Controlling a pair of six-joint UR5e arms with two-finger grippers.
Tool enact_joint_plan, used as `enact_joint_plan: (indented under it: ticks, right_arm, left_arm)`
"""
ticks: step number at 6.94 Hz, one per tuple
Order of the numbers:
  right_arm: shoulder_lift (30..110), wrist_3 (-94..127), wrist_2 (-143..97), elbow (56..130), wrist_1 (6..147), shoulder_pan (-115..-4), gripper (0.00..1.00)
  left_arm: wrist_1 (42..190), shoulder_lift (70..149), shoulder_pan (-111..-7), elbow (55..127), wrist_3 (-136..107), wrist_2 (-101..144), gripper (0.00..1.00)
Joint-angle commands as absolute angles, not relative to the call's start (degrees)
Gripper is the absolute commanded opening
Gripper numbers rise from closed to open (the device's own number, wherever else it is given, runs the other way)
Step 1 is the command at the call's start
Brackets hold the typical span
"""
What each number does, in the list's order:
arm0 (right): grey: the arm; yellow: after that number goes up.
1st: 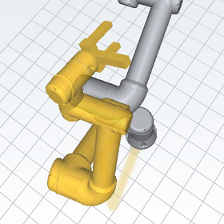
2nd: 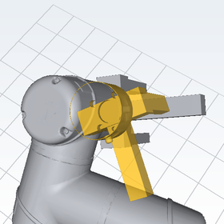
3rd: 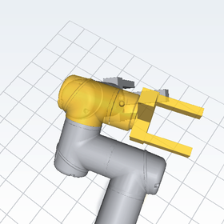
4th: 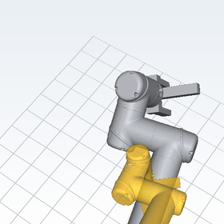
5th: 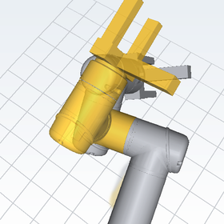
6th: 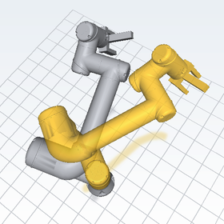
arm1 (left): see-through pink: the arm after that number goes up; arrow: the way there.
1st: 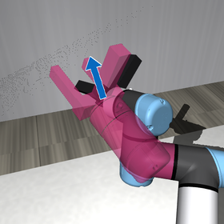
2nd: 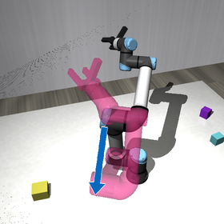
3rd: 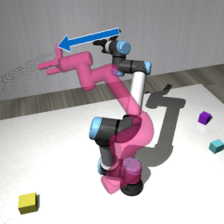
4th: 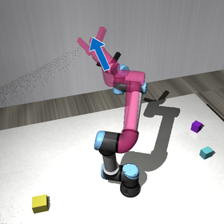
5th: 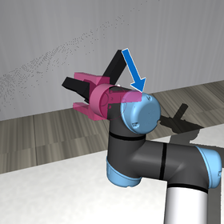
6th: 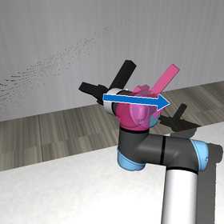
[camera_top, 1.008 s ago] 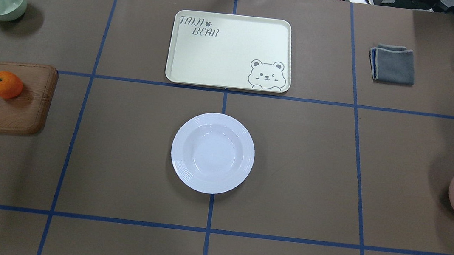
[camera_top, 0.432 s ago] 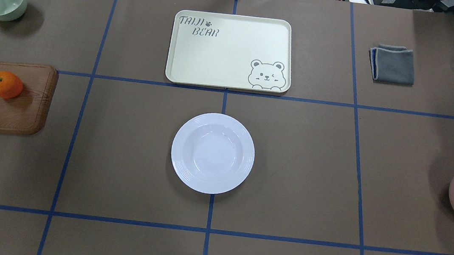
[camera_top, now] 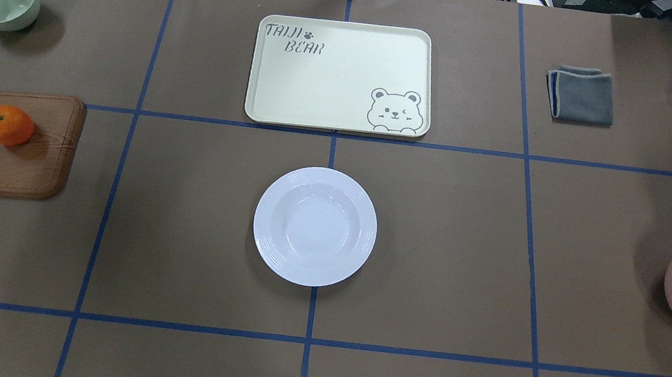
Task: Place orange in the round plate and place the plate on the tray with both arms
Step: 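Lower the left gripper over the orange and close on it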
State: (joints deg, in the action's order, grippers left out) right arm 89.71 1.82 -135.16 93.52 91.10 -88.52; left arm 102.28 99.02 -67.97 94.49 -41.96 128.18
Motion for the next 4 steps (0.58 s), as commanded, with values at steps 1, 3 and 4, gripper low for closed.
enact_joint_plan:
  ticks: [1,3,4]
  right_arm:
    - [89.6,2.2,-135.3,93.7,91.1,-88.5,1.0]
    - [89.3,2.5,-136.0,93.7,91.2,-88.3,1.0]
    - [89.3,2.5,-135.9,93.6,91.2,-88.3,1.0]
  left_arm:
    - [102.6,98.7,-62.9,95.3,-46.5,125.1,0.99]
    - [102.6,98.7,-61.7,94.4,-45.8,125.1,0.99]
    - [102.7,98.6,-61.4,93.5,-45.7,125.1,0.99]
